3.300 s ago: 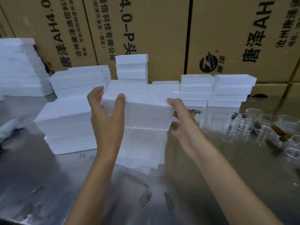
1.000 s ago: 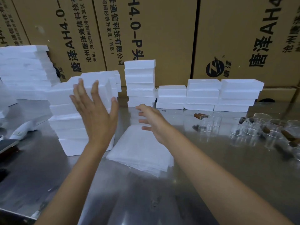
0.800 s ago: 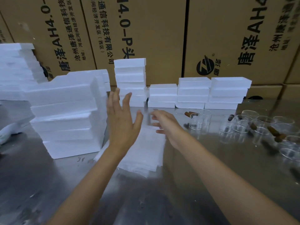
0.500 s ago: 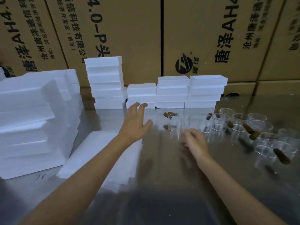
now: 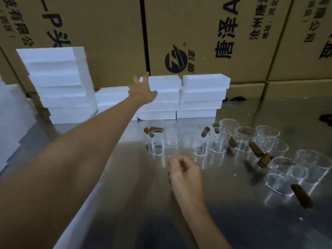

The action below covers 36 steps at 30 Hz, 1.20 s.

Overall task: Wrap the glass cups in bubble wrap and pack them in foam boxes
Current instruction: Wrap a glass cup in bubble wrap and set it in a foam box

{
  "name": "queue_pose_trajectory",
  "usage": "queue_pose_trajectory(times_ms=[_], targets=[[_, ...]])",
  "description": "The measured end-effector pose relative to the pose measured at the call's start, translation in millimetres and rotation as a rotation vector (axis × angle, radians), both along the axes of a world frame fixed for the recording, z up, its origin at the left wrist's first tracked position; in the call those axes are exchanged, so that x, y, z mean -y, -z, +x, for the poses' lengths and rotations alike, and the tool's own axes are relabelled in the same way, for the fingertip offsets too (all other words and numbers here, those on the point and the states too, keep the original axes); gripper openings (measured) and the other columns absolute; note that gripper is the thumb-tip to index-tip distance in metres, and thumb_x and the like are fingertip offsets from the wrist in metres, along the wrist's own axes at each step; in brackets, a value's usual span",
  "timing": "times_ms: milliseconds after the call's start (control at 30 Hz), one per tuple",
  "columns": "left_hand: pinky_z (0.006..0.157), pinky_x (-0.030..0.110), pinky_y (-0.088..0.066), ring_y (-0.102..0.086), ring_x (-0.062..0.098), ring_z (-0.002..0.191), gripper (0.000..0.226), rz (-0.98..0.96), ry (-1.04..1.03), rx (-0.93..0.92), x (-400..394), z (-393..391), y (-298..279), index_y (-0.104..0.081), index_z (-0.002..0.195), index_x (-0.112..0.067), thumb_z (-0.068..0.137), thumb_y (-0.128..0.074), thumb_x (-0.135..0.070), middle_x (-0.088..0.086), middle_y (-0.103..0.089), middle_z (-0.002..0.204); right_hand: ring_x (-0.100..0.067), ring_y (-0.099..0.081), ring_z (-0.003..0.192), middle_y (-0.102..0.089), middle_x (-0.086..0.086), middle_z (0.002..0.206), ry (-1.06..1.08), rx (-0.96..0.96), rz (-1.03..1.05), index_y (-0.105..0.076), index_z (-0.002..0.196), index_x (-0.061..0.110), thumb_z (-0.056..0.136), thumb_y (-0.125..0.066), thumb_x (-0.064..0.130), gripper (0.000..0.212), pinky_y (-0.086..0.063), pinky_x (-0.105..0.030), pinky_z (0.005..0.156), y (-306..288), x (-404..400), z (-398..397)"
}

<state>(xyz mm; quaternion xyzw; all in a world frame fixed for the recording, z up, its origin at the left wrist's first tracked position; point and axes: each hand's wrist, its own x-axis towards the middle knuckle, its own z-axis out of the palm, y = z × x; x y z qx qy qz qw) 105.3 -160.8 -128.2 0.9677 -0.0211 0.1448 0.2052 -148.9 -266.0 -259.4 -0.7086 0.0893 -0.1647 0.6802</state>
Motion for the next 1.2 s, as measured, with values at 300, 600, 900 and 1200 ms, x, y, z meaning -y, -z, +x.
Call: queue_pose_trajectory(times_ms=[300,600,900,1200], targets=[[0.109,0.051,-0.035,-0.04,0.039,0.131,0.065,-0.019,0.014,0.029,7.4,34.5,11.4,-0.033,0.143,-0.024,0.087,-0.065,-0.031,0.014,-0.021,0.152,-0.003,-0.051,0.054,-0.058,0.013,0.059,0.023,0.018,-0.073,-0.058,0.069,0.021,0.084,-0.052,0.032,0.019,-0.042,-0.023,0.055,-2.1,4.7,-0.1],[0.094,0.042,-0.045,-0.038,0.035,0.127,0.051,0.058,0.068,0.3,-6.6,5.2,10.1,-0.047,0.133,-0.015,0.086,-0.066,-0.008,0.016,-0.034,0.14,-0.016,-0.059,0.06,-0.058,0.006,0.058,0.023,-0.024,-0.057,-0.061,0.075,0.023,0.085,-0.054,0.03,0.014,-0.056,-0.041,0.065,-2.7,3.9,0.7],[0.089,0.034,-0.036,-0.043,0.034,0.117,0.047,-0.1,0.188,0.52,-32.7,-54.4,-11.4,-0.045,0.137,-0.01,0.093,-0.059,-0.021,0.02,-0.043,0.126,-0.03,-0.067,0.075,-0.068,0.0,0.072,0.017,-0.027,0.004,-0.065,0.075,0.017,0.084,-0.053,0.025,0.017,-0.059,-0.051,0.073,-1.5,4.7,3.5],[0.06,0.016,-0.047,-0.062,0.011,0.082,0.042,-0.625,0.357,0.225,-75.0,-199.0,-11.7,-0.04,0.136,-0.035,0.098,-0.053,-0.049,-0.007,-0.059,0.118,-0.016,-0.064,0.059,-0.07,-0.004,0.079,0.079,-0.041,0.235,-0.069,0.087,0.011,0.096,-0.055,0.014,0.017,-0.056,-0.034,0.053,-8.2,17.1,1.1]])
